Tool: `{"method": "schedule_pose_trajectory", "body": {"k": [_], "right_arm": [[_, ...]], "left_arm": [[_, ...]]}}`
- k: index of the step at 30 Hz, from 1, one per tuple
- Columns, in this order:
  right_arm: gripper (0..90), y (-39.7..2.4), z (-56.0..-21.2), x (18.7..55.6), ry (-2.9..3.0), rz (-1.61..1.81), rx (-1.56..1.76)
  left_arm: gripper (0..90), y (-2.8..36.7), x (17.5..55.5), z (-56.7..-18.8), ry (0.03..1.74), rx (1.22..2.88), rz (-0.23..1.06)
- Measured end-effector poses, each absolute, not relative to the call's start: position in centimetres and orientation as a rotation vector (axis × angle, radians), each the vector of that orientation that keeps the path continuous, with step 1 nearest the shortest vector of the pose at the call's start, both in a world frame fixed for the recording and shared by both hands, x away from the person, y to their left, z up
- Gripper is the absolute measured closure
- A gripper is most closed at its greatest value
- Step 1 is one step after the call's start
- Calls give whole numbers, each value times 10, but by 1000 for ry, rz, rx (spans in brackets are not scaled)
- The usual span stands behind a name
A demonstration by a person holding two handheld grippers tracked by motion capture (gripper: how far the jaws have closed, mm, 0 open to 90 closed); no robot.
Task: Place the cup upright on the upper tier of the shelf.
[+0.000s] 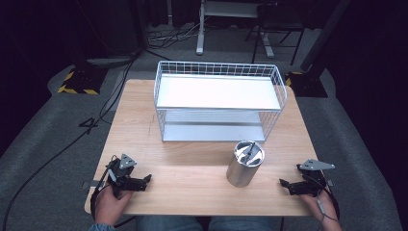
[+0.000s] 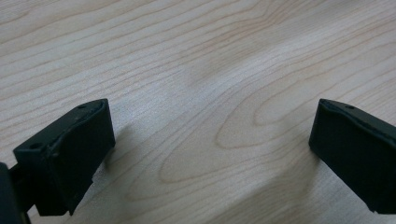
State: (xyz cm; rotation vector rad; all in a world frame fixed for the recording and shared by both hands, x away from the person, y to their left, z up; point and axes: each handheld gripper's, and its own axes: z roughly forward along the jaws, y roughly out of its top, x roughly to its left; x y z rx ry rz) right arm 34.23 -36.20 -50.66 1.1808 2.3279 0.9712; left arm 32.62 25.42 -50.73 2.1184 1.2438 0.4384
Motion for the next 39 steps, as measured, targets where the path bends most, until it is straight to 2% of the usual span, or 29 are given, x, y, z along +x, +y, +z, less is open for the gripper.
{"method": "schedule_pose_trajectory", "body": {"k": [31,39], "right_arm": [[0,-362,-506,343,2335,988,1198],[0,-362,-485,341,2326,1019,1171]], "left_arm": [[6,254,326,-507,1244,2119,439],[6,254,326,-507,1242,2119,440]]}}
